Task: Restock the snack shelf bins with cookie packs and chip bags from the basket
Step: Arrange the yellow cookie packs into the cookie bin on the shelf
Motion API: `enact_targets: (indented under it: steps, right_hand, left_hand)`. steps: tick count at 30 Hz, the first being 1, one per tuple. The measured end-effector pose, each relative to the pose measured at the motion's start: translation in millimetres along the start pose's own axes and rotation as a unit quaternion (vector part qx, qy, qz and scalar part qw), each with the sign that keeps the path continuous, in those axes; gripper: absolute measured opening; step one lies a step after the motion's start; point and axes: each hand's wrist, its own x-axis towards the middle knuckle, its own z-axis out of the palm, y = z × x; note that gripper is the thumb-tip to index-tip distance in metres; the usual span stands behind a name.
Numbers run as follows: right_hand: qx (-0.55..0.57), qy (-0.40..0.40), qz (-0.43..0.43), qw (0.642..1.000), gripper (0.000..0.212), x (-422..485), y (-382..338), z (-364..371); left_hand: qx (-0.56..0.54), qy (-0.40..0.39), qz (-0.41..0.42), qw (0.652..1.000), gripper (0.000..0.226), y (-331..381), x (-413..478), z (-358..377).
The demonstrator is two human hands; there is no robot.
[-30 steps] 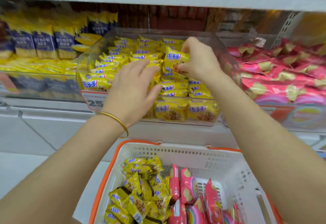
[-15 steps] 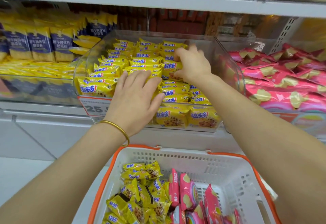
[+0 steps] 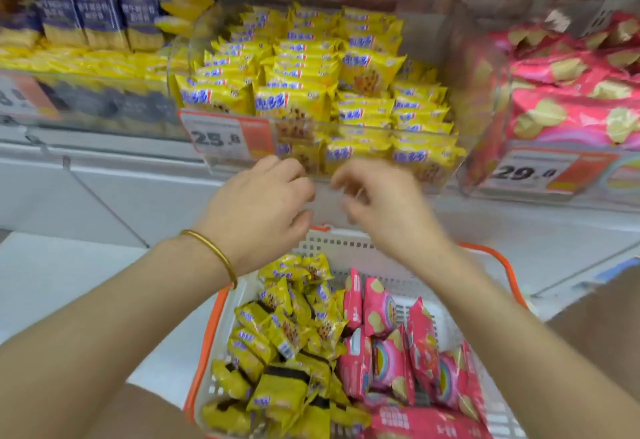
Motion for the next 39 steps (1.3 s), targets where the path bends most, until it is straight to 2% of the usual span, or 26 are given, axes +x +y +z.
enact_targets:
  steps: [2, 4, 6, 8, 12, 15, 19, 21, 23, 25, 26, 29, 33, 35, 37, 39]
  right_hand:
    - [-0.023, -0.12, 0.062, 0.991, 0.023, -9, 25, 60]
    - [-0.024, -0.206, 0.096, 0.974, 0.028, -16, 47, 113]
    - [-0.022, -0.251, 0.088, 0.964, 0.033, -17, 55, 152]
    - [-0.05, -0.271, 0.07, 0.959, 0.037, -15, 54, 182]
    - [-0.123, -0.291, 0.087, 0.945, 0.033, -7, 52, 219]
    - [-0.12, -0.259, 0.094, 0.954, 0.031, -3, 54, 227]
    - [0.002, -0.171, 0.07, 0.983, 0.03, -1, 61, 201]
    - [0.098, -0.154, 0.068, 0.981, 0.025, -2, 60, 168]
    - [0.188, -0.167, 0.078, 0.965, 0.015, -6, 55, 131]
    - [0.296, -0.188, 0.093, 0.932, 0.002, -13, 49, 97]
    - [0.339, -0.194, 0.095, 0.916, 0.006, -15, 45, 82]
    - [0.394, -0.173, 0.101, 0.897, 0.015, -20, 33, 45]
    - [0.431, -0.116, 0.12, 0.887, 0.02, -22, 20, -3]
    - [0.409, -0.087, 0.11, 0.902, 0.031, -19, 12, -26]
    - [0.337, -0.031, 0.082, 0.937, 0.034, -9, 7, -48]
    - [0.215, 0.069, 0.034, 0.974, 0.037, 8, 1, -70]
  left_hand:
    - [0.017, -0.063, -0.012, 0.998, 0.061, -4, -9, 10]
    - [0.041, -0.114, -0.04, 0.992, 0.048, -9, -16, 17]
    - [0.051, -0.142, -0.053, 0.987, 0.037, -14, -19, 21]
    - [0.053, -0.152, -0.06, 0.985, 0.037, -17, -21, 23]
    - [0.054, -0.162, -0.076, 0.982, 0.038, -22, -18, 27]
    - [0.044, -0.171, -0.078, 0.981, 0.037, -23, -14, 29]
    - [0.045, -0.183, -0.077, 0.979, 0.037, -28, -8, 30]
    - [0.044, -0.196, -0.081, 0.976, 0.038, -30, -4, 31]
    - [0.012, -0.205, -0.088, 0.975, 0.042, -30, 1, 33]
    - [-0.049, -0.205, -0.09, 0.973, 0.048, -26, 6, 34]
    - [-0.09, -0.201, -0.093, 0.971, 0.049, -22, 10, 33]
    - [-0.214, -0.161, -0.112, 0.957, 0.036, -8, 20, 24]
    - [-0.308, -0.055, -0.104, 0.944, 0.017, 5, 31, -1]
    - [-0.389, -0.004, -0.094, 0.917, 0.01, 11, 34, -15]
    - [-0.449, 0.071, -0.09, 0.886, 0.012, 16, 39, -26]
    - [-0.418, 0.198, -0.096, 0.882, 0.019, 18, 43, -34]
